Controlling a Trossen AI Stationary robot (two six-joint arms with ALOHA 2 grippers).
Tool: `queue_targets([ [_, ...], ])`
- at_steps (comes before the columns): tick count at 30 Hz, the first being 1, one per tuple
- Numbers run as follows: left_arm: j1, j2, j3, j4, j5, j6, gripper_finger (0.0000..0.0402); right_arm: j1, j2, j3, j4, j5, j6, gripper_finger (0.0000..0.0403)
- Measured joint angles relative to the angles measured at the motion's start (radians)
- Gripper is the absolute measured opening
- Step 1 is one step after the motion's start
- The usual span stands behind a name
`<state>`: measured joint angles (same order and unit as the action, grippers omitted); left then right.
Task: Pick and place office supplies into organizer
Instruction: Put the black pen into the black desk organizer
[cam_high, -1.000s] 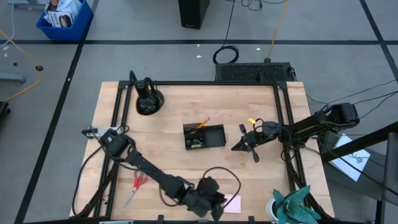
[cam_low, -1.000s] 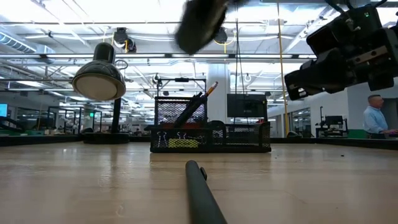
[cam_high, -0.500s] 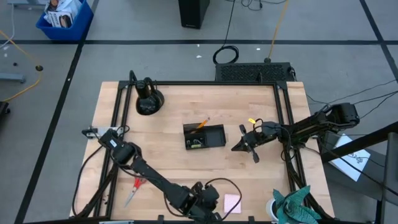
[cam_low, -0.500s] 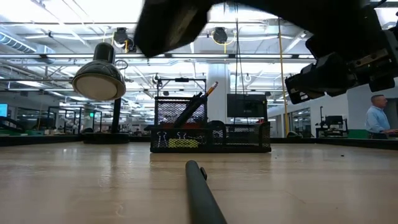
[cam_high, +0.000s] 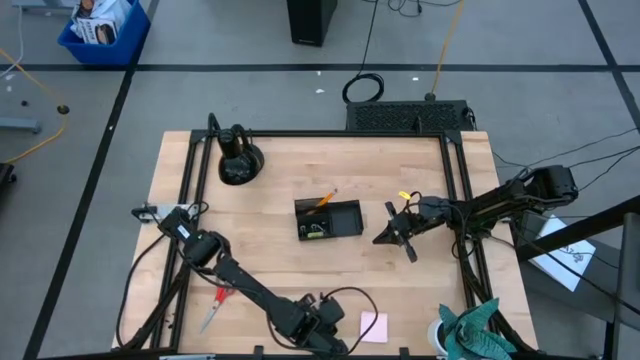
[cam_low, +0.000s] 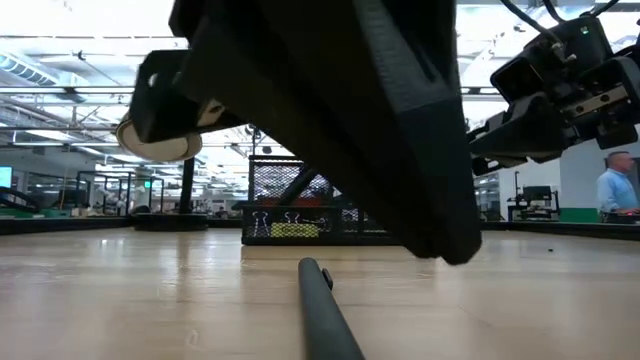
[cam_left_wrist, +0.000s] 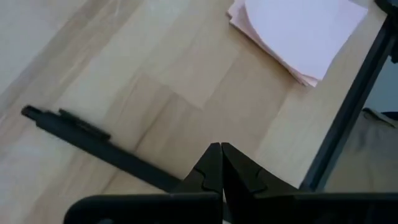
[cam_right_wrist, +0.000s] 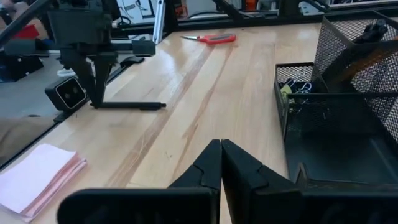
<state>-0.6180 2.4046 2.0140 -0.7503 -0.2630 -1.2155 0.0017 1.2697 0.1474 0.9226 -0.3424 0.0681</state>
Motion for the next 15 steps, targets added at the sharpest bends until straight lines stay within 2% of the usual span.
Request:
queue_targets([
  [9,-0.028,0.02,0.0,-0.029,0.053,-0.1,0.0001,0.0,0.0,0.0,-0.019,0.0,-0.001,0.0004],
  [15,-0.041,0.025,-0.004,-0.133,0.098,-0.225,0.0001,0.0,0.0,0.0,-0.027,-0.001,0.001,0.0004],
])
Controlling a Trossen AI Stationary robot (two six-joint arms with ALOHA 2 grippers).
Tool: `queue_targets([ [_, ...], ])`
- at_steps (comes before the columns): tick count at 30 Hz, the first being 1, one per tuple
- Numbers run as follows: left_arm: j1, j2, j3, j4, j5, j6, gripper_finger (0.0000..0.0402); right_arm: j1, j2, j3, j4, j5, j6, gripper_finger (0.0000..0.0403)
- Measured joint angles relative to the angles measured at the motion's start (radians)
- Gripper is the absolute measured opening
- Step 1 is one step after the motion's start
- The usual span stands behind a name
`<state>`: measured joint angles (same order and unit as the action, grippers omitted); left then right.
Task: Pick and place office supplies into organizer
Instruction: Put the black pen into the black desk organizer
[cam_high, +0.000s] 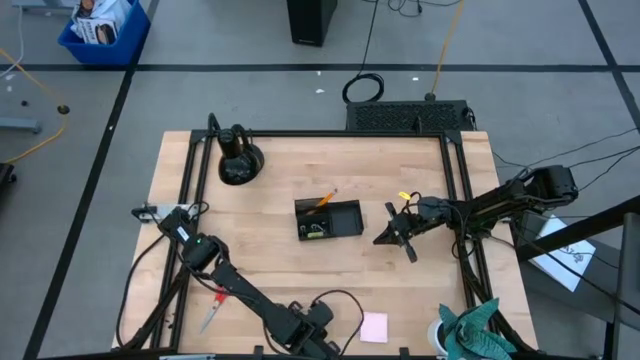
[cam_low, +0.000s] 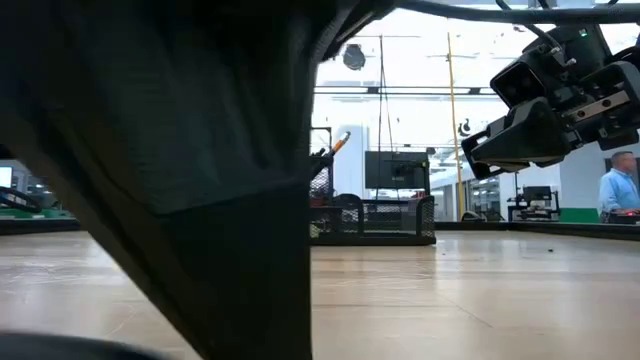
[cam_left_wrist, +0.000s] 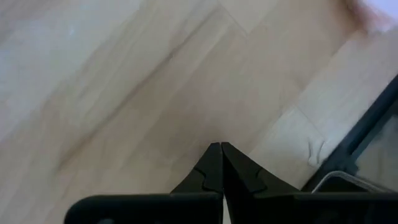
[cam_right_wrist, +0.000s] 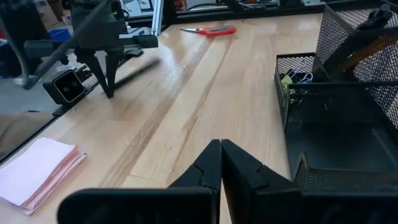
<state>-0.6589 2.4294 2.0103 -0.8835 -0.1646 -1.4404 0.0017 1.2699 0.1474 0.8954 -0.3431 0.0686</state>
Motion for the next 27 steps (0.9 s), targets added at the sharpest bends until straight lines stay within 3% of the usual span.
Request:
queue_targets([
  [8,-0.014,0.0,-0.002,-0.04,0.003,-0.009,0.0001,0.0,0.0,0.0,0.004,0.0,0.003,0.0004],
  [17,0.008,-0.023,-0.003,-0.103,-0.039,0.102,0.0001,0.0,0.0,0.0,0.006,0.001,-0.001,0.0004],
  [27,-0.037,-0.039,0.227,-0.293,-0.024,0.082,0.0001,0.0,0.0,0.0,0.005,0.001,-0.001,0.0004],
])
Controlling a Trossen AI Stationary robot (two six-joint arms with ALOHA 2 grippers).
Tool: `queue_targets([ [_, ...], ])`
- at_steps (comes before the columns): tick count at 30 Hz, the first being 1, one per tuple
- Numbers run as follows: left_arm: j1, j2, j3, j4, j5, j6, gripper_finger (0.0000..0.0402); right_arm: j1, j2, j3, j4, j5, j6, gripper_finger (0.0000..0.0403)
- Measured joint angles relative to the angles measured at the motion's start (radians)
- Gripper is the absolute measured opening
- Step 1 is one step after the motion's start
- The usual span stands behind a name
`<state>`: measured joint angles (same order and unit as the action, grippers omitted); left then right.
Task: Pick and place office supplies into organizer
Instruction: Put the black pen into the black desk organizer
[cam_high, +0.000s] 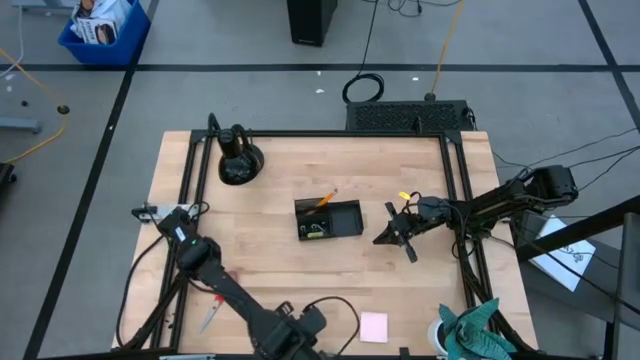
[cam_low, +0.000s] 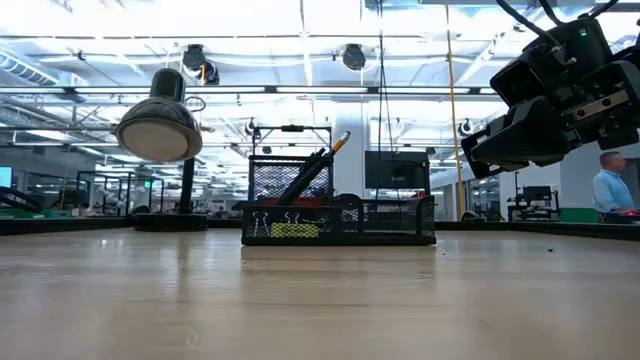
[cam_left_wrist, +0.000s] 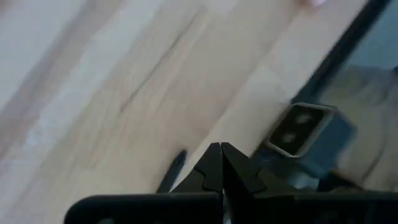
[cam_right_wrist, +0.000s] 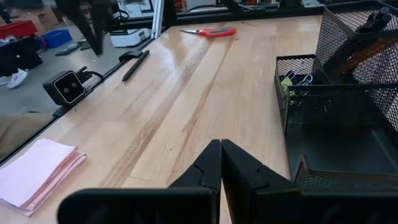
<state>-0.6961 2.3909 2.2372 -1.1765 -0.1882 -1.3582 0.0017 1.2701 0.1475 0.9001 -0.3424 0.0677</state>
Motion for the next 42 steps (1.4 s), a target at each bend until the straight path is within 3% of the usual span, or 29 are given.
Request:
queue_targets([
  [3,-0.021,-0.002,0.055,0.008,-0.018,-0.019,0.0,0.0,0.0,0.0,0.0,0.0,0.001,0.0004],
  [6,-0.051,-0.003,0.058,0.002,0.046,-0.093,0.0,0.0,0.0,0.0,0.0,0.0,0.006,0.0004],
  [14,-0.139,-0.002,-0.021,-0.003,0.141,-0.34,0.0,0.0,0.0,0.0,0.0,0.0,0.007,0.0004],
  [20,-0.166,-0.002,-0.111,0.005,0.207,-0.438,0.0,0.0,0.0,0.0,0.0,0.0,0.007,0.0004],
  [30,-0.158,-0.006,-0.255,0.009,0.296,-0.503,0.0001,0.0,0.0,0.0,0.004,0.0,0.007,0.0004],
  [42,-0.12,-0.009,-0.283,-0.031,0.308,-0.503,0.0001,0.0,0.0,0.0,0.004,0.0,0.007,0.0004],
])
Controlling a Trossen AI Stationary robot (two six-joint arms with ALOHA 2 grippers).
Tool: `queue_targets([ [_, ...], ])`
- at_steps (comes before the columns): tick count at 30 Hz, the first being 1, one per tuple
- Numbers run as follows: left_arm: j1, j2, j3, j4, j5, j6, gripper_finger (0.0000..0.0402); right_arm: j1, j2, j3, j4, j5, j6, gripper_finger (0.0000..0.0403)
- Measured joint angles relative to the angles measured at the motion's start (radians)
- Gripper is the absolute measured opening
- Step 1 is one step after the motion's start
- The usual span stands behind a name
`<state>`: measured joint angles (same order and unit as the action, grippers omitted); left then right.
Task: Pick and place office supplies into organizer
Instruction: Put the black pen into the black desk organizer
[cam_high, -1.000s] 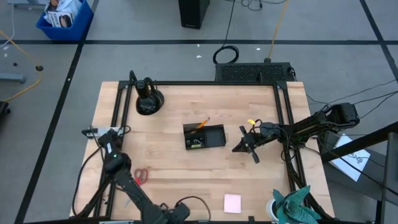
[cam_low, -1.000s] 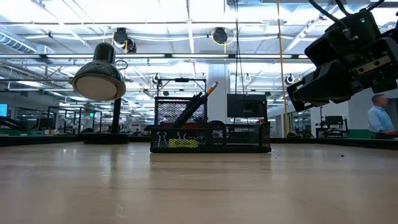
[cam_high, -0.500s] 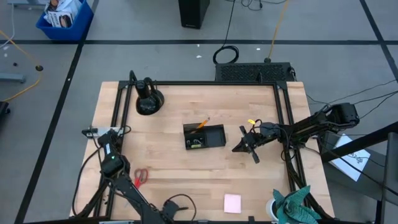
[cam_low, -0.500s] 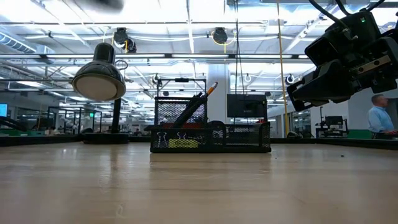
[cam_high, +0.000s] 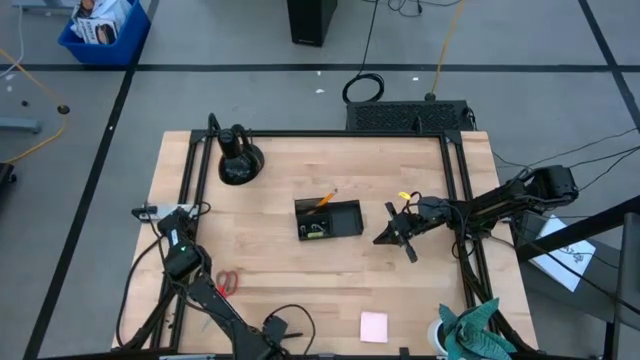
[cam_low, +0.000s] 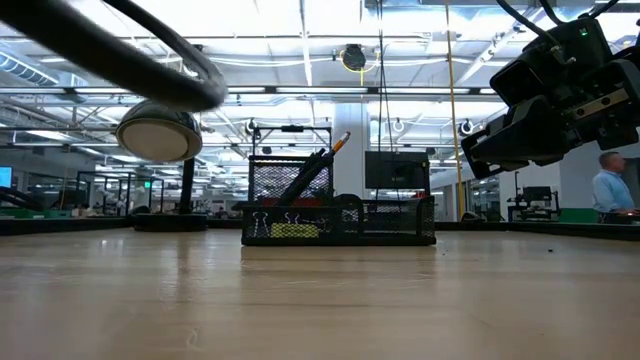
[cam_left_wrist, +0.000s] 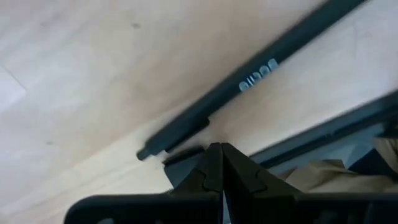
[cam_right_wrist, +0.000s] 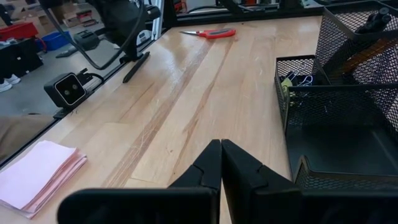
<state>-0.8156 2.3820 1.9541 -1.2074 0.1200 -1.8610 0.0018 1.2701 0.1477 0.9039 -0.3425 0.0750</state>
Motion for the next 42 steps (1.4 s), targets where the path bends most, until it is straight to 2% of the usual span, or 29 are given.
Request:
queue_targets([
  [12,0.043,0.005,-0.005,-0.147,-0.03,0.026,0.0001,0.0,0.0,0.0,0.0,0.0,0.0,0.0004],
  [18,0.09,0.01,-0.009,-0.238,-0.123,0.07,0.0001,0.0,0.0,0.0,0.0,0.0,0.0,0.0004],
  [26,0.192,0.011,-0.01,-0.241,-0.228,0.218,0.0001,0.0,0.0,0.0,0.0,0.0,0.0,0.0004],
  [32,0.254,0.003,-0.047,-0.189,-0.215,0.344,0.0001,0.0,0.0,0.0,-0.006,0.0,-0.005,0.0004],
  [42,0.27,0.003,-0.037,-0.275,-0.227,0.364,0.0001,0.0,0.0,0.0,-0.018,0.0,-0.011,0.0004],
])
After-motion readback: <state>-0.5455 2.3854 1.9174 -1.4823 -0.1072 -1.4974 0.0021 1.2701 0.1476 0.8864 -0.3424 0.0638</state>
